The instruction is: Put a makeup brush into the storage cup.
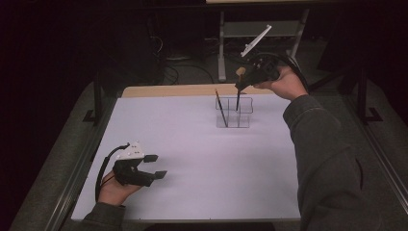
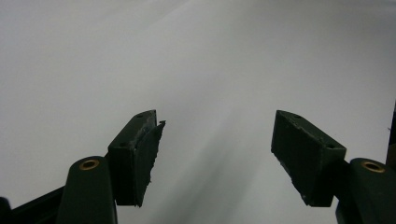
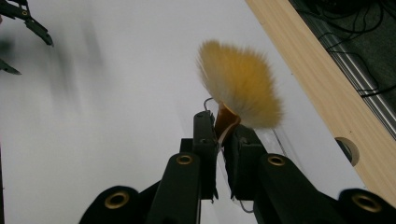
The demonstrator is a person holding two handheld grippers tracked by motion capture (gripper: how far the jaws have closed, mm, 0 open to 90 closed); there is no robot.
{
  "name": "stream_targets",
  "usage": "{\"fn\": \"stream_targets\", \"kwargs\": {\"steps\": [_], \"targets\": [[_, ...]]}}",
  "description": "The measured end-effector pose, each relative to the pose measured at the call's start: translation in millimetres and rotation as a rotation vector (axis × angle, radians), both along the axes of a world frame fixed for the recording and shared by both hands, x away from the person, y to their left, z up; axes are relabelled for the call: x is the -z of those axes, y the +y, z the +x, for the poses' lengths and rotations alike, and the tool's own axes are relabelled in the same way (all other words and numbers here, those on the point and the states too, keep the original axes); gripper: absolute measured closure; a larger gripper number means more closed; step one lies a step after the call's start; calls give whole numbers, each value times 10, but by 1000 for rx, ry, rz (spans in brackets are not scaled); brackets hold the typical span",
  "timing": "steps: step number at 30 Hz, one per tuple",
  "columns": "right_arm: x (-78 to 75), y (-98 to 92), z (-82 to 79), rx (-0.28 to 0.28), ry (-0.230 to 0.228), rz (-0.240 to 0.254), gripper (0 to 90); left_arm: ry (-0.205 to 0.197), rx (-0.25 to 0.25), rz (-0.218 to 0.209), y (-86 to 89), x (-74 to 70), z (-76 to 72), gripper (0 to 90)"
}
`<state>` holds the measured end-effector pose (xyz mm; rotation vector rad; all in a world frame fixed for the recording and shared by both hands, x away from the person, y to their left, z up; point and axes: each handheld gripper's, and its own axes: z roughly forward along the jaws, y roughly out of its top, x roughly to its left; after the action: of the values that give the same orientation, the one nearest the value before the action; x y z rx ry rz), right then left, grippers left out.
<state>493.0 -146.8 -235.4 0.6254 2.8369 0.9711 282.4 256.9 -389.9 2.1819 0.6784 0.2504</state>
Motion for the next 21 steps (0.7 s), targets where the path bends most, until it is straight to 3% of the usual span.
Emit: {"fn": "stream_targets", "kwargs": {"steps": [21], "targets": [[5,50,198,39,-1,-24,824,-5,3,2,16,0,2,314]]}}
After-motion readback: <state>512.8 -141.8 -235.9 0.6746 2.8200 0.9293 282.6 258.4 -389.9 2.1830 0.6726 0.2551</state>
